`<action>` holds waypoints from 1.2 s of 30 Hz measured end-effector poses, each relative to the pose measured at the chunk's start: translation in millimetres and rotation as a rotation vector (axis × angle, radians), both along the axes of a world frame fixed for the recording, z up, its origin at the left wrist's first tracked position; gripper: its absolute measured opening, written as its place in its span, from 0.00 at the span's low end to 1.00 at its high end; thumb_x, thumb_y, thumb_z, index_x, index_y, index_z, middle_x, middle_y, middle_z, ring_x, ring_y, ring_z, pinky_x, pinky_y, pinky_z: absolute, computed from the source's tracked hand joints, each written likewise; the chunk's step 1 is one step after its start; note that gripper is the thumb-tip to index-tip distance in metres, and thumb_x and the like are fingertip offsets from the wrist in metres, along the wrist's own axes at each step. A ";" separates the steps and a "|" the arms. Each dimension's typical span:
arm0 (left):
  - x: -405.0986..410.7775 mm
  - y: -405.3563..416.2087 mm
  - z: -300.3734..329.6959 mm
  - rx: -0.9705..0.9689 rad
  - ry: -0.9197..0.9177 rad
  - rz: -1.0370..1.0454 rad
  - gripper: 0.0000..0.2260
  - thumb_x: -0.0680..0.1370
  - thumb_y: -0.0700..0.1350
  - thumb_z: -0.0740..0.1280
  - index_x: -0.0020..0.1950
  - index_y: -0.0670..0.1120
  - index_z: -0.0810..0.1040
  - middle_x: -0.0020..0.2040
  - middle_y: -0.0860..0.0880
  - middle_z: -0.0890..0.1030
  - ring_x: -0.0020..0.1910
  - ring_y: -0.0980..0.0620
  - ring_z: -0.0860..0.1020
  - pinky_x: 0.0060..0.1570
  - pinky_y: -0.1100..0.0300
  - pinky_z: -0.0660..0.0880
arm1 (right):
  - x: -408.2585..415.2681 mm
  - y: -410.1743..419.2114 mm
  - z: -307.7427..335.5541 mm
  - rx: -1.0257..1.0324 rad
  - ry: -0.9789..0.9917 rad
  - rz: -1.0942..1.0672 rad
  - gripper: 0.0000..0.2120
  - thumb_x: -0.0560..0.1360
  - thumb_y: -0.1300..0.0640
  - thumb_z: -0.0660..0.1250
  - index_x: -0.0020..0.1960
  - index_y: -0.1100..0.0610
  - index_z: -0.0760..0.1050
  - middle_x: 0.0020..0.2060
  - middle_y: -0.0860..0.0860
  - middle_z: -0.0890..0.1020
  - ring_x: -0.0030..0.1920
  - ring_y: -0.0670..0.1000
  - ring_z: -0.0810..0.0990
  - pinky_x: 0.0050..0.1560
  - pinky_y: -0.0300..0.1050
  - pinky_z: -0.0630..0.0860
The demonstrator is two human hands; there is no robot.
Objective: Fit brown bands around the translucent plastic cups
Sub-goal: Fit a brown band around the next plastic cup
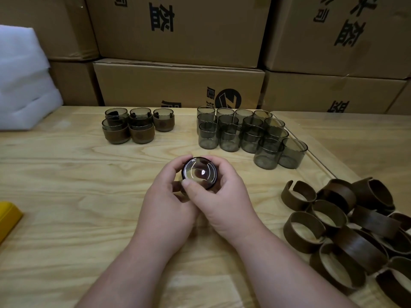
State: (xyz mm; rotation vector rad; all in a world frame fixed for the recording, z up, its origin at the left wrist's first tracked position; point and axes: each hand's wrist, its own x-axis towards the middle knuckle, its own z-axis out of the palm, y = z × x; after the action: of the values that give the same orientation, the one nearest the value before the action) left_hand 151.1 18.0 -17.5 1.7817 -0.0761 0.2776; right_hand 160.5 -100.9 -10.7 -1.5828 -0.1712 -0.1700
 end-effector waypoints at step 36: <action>1.4 -1.3 -5.7 0.020 -0.095 0.006 0.32 0.68 0.46 0.83 0.66 0.65 0.74 0.58 0.65 0.82 0.48 0.61 0.84 0.49 0.61 0.76 | 8.6 -6.3 4.0 0.292 0.027 0.001 0.17 0.73 0.60 0.59 0.50 0.58 0.85 0.47 0.57 0.88 0.49 0.54 0.87 0.43 0.40 0.81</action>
State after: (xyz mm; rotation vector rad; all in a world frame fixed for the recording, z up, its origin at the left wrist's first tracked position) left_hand 152.5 16.7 -23.1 1.7885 -0.1422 0.3669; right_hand 169.0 -107.2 -6.7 -1.2937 -0.1198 -0.1651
